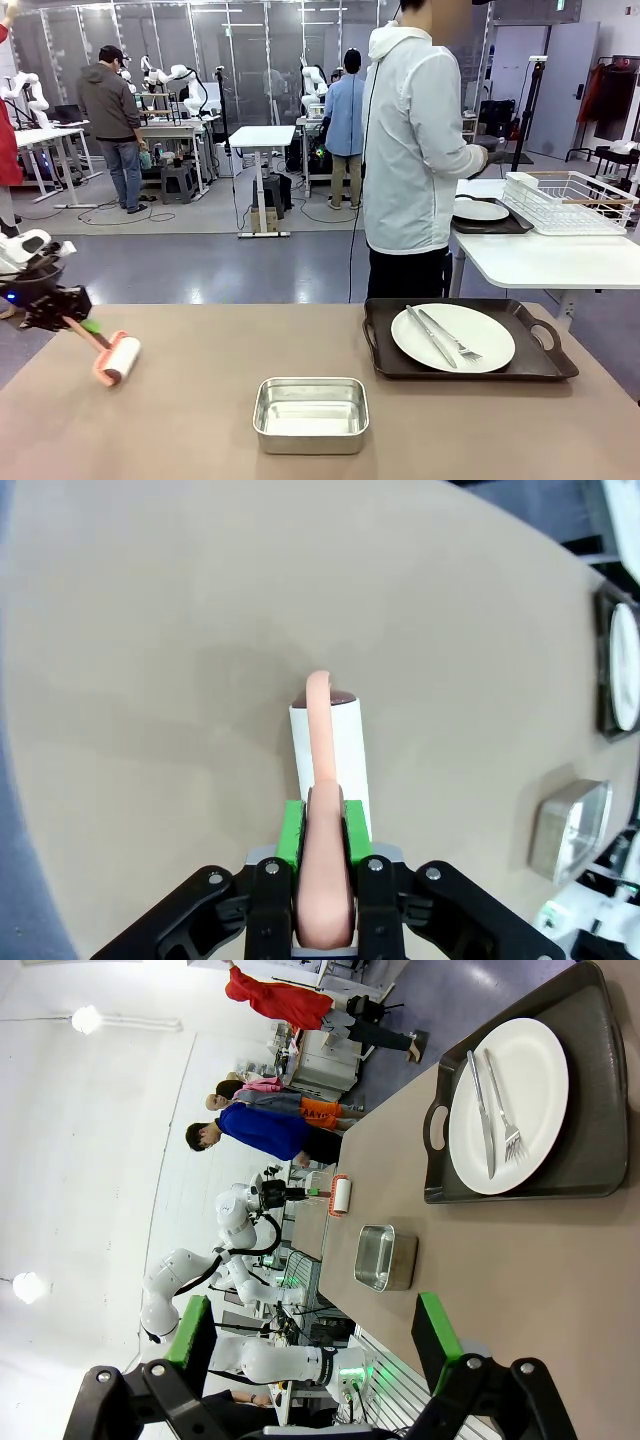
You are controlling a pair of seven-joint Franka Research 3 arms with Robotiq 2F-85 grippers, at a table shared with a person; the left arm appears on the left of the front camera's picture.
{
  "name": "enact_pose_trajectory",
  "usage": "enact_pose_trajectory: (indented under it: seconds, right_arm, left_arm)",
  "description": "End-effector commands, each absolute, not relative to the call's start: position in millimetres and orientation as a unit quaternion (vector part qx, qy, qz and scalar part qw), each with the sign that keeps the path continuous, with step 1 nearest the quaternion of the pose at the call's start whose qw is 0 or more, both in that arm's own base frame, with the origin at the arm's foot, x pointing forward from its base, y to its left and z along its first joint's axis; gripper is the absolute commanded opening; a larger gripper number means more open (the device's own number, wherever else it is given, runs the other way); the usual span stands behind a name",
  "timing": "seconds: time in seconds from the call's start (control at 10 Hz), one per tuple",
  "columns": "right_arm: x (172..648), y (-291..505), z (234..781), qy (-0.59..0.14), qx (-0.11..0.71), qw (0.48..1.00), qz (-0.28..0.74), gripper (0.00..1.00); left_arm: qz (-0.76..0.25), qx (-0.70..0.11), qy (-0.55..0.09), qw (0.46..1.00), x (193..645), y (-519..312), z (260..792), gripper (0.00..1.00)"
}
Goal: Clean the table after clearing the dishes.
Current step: When the left (or right) Handle tray is removed, use the left hand (or right hand) to clean the left (or right) side of the table with the Lint Roller.
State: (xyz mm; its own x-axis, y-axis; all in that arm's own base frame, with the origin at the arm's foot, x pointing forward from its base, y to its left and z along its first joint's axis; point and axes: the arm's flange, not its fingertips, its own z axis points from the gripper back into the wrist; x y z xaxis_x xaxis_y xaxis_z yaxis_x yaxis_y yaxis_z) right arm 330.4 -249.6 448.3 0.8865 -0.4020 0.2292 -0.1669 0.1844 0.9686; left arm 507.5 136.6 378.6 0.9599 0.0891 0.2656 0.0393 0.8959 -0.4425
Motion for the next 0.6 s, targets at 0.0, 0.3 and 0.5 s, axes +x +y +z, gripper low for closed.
enact_pose_trajectory:
  seconds: [0.0, 0.3, 0.5]
  right_arm:
    - [328.7, -249.6, 451.1, -0.226, 0.635, 0.735, -0.076, 1.00]
    - [328.7, -249.6, 451.1, -0.226, 0.635, 0.735, -0.076, 1.00]
    - [328.7, -249.6, 451.1, -0.226, 0.635, 0.735, -0.076, 1.00]
  left_arm:
    - [0.027, -0.142, -0.174, 0.974, 501.5, 156.4, 366.5, 0.20]
    - [0.003, -0.148, -0.192, 0.970, 491.6, 148.4, 402.5, 0.20]
    - [-0.043, -0.190, -0.213, 0.957, 472.7, 122.0, 460.6, 0.20]
